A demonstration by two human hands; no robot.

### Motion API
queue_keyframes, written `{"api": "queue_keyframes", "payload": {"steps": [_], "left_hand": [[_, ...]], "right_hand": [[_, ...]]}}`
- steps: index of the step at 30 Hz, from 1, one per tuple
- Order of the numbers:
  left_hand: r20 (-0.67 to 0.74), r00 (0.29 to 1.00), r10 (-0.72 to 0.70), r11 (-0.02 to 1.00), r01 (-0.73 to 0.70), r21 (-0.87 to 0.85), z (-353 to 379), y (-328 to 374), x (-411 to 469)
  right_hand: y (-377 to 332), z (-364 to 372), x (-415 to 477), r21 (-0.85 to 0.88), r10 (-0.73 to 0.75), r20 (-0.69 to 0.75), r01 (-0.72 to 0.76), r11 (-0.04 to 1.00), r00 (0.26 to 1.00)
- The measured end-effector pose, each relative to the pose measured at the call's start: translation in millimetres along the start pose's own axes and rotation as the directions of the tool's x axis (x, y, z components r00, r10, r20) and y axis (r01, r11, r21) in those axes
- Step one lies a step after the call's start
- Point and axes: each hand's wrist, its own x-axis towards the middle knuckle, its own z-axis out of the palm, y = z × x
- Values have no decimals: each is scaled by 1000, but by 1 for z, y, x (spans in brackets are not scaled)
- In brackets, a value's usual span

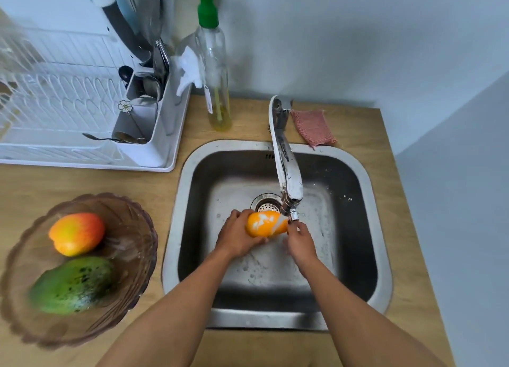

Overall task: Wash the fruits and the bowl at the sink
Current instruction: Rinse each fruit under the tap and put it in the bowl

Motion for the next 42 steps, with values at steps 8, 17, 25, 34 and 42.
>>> {"api": "queue_keyframes", "payload": {"steps": [8,17,25,34,42], "left_hand": [[76,995,71,994,-65,-89,17,25,-5],[193,977,-86,809,182,-559,18,33,-2],[240,945,-223,587,327,-741,3,18,-4],[190,950,-247,667,309,-678,-9,5,-11],[198,955,-222,683,297,-667,-10,11,-16]], "right_hand": [[10,-22,-11,216,24,8,-25,976,1000],[17,-33,-13,353,41,-24,-30,935,999],[10,-21,-18,297,33,54,-48,954,998],[3,-6,-24,147,19,141,-40,988,990],[0,-9,-31,98,-41,135,28,995,990]]}}
